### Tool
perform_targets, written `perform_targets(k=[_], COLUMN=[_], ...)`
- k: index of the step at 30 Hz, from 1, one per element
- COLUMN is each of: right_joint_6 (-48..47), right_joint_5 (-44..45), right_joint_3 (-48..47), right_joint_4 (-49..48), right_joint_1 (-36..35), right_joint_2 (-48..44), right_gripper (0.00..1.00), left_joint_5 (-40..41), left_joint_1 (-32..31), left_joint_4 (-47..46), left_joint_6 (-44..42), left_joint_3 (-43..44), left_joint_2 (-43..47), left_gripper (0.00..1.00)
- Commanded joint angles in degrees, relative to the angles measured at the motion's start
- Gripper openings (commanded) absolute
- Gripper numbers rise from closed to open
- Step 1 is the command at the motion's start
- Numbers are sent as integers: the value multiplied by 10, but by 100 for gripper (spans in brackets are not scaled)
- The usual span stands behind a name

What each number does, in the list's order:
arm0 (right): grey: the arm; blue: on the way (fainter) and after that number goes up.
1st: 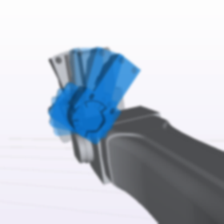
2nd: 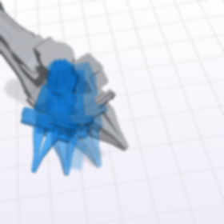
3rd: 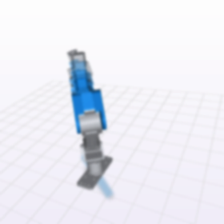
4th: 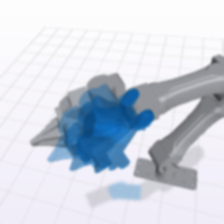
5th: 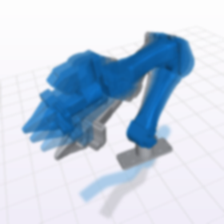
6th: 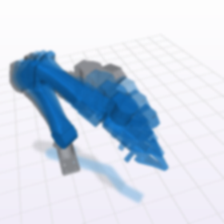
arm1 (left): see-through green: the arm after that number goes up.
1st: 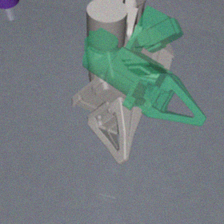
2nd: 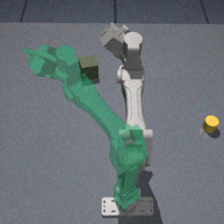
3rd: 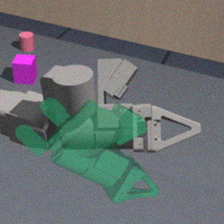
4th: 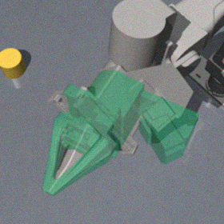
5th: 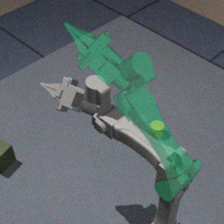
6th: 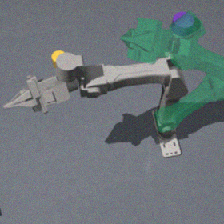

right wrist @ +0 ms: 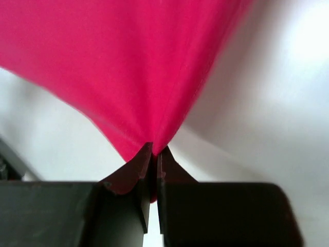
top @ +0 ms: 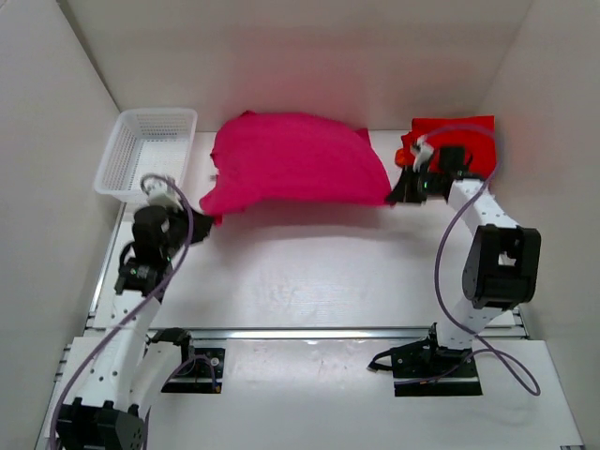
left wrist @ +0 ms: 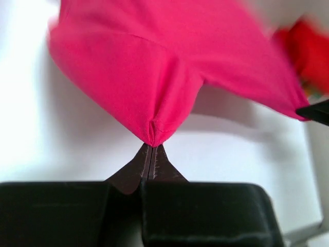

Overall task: Fold and stack the t-shirts
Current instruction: Flatten out the tshirt

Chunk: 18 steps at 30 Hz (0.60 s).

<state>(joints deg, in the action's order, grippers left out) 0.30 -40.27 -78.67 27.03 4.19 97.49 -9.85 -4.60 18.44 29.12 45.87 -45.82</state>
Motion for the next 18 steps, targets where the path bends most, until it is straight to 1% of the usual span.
perform_targets(k=[1, 2, 3, 4, 7, 9, 11, 14, 17, 18], right_joint_6=[50, 67, 73, 80, 95, 102, 109, 103, 91, 86], right_joint_5=[-10, -8, 0, 15, 39, 49, 58, 53, 42, 48], right_joint_3=[148, 202, 250, 270, 354, 381, 404, 430, 411, 386], right_joint_4=[-51, -56, -58, -58, -35, -26, -22, -24, -24, -28], right_joint_1=[6, -4, -7, -18, -49, -65, -67, -53, -45, -49], right_joint_2=[-108, -126, -137, -150, -161, -166, -171, -180, -181, -168], right_gripper=[0, 0, 0, 0, 0, 0, 0, 0, 0, 0], left_joint_5=[7, 15, 17, 29, 32, 17, 1, -13, -14, -10], left_joint_1=[-18, -23, -42, -53, -70, -74, -87, -85, -85, -80], left_joint_4=[19, 38, 61, 79, 110, 121, 115, 105, 79, 68], left_joint_6=[23, 23, 22, 20, 25, 42, 60, 76, 72, 70], left_joint_3=[-96, -121, -127, -142, -185, -220, -237, -255, -252, -242], left_joint_2=[100, 119, 128, 139, 169, 190, 208, 217, 201, 190], left_gripper=[0, 0, 0, 0, 0, 0, 0, 0, 0, 0])
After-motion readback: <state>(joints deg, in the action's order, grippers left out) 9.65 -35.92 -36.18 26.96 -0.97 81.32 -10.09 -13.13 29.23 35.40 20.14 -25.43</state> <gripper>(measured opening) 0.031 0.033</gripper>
